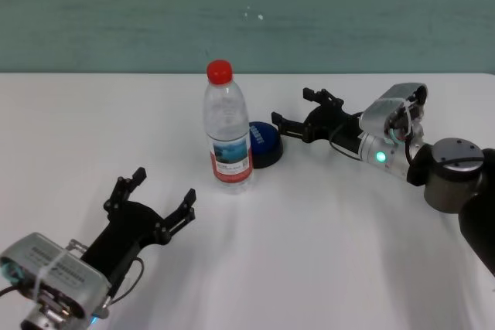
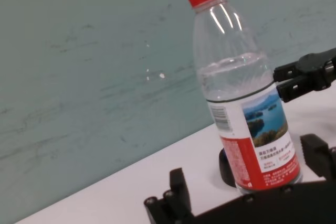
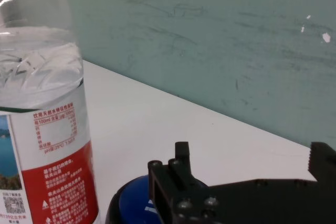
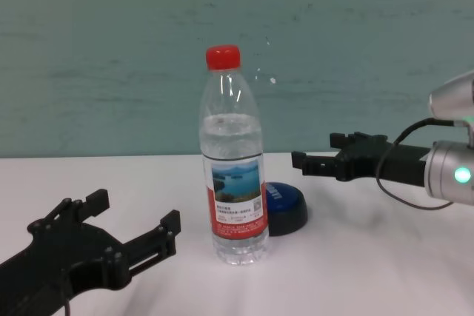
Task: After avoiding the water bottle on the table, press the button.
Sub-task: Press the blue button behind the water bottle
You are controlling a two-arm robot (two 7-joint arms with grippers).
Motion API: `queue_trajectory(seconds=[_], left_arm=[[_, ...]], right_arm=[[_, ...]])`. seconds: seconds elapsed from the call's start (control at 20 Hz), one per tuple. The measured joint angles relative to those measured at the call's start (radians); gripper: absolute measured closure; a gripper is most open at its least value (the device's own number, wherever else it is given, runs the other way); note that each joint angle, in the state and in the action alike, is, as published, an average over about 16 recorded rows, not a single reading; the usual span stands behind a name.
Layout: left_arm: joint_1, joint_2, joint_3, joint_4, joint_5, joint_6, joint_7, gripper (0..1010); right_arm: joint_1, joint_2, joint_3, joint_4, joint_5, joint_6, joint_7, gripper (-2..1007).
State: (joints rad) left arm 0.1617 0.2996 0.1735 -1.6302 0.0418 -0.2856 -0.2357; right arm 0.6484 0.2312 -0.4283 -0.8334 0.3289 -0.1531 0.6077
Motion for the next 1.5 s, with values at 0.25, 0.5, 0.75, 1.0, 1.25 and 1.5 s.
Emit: queue_trajectory(seconds=[0.25,0.5,0.75,1.0,1.25,1.5], left_arm=[[0.0,0.0,0.0,0.0,0.0,0.0,0.0,10],[0.0,0.0,0.0,0.0,0.0,0.0,0.0,10],[0.0,0.0,0.0,0.0,0.0,0.0,0.0,10],[0.0,0.0,0.0,0.0,0.0,0.0,0.0,10],[0.0,0.0,0.0,0.0,0.0,0.0,0.0,10],[0.0,0.0,0.0,0.0,0.0,0.0,0.0,10]], right_arm=[[0.01,-0.01,-0.001,0.023,-0.006,-0.005,0.006,1],[0.02,-0.022,-0.002,0.052,-0.011,-0.011,0.014,1],[0.036,-0.038,-0.003,0.097,-0.018,-0.021,0.021,1],[0.051,-0.052,-0.001,0.143,-0.026,-0.03,0.027,1],[0.064,-0.065,0.003,0.184,-0.034,-0.039,0.032,1],[0.071,-0.073,0.008,0.208,-0.043,-0.044,0.036,1]])
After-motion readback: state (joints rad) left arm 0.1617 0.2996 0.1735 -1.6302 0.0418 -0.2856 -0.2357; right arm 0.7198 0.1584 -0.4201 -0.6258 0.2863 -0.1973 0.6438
